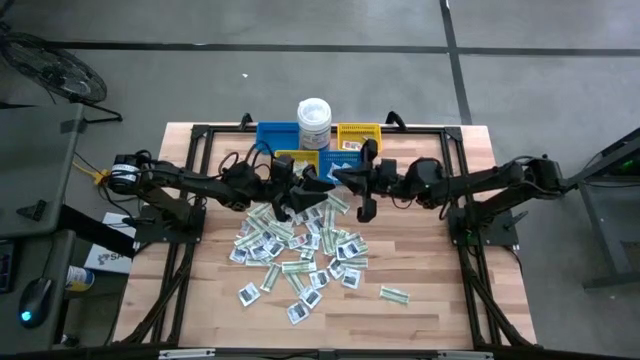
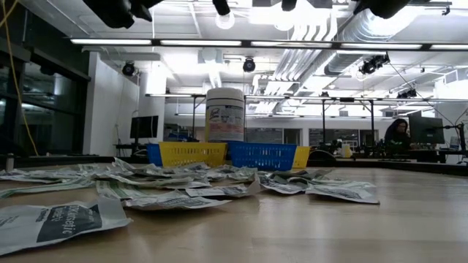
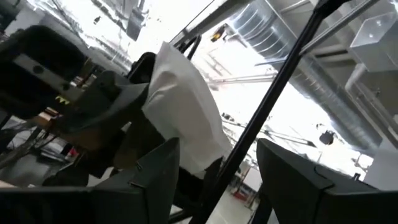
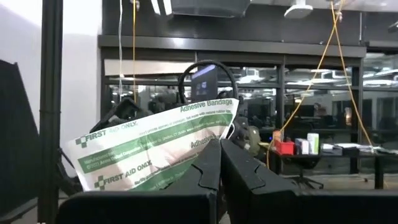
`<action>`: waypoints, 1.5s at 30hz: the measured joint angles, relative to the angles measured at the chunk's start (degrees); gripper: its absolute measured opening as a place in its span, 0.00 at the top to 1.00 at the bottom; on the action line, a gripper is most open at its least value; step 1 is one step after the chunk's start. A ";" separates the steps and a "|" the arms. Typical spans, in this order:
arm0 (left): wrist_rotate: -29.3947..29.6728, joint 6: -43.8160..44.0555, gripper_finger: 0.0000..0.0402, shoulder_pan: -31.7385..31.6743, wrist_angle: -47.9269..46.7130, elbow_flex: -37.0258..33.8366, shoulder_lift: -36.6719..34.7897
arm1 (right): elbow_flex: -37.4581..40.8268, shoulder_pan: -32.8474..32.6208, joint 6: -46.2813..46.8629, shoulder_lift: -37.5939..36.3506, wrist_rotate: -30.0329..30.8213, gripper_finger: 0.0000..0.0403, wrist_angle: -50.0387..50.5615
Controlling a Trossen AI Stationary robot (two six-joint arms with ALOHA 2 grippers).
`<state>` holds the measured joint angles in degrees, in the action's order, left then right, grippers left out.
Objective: Pick & Place First Aid Supplies
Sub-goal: Put the green bandage pad into the left yellow bin
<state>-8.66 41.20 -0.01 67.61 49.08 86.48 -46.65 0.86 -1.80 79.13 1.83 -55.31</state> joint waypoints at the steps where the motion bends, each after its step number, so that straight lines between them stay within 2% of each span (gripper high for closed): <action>1: 0.19 0.15 0.47 0.00 -0.03 0.00 0.00 | -0.61 0.02 -0.45 0.00 0.02 1.00 -0.01; 5: 1.67 0.65 0.47 0.00 -0.02 0.00 0.13 | -4.27 0.30 -2.65 0.02 -1.64 1.00 1.97; 11: 1.72 0.69 0.47 0.02 2.77 0.02 0.37 | -8.60 1.13 -4.55 0.70 -1.50 1.00 11.66; 29: -1.47 1.10 0.47 0.02 6.58 0.02 0.46 | -10.37 1.42 -4.73 3.92 -0.53 1.00 11.37; 39: 1.47 1.10 0.47 0.02 5.85 0.02 0.46 | -10.30 1.35 -4.65 3.80 1.15 1.00 15.62; 42: 2.18 1.10 0.50 0.02 4.97 0.02 0.46 | -10.30 1.38 -4.65 3.78 1.22 1.00 16.36; 45: 2.88 1.12 0.58 0.02 3.60 0.02 0.46 | -10.30 1.38 -4.65 3.78 1.25 1.00 16.79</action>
<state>-5.78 42.32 0.01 71.22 49.10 86.94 -56.95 2.24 -6.46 82.91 3.07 -38.52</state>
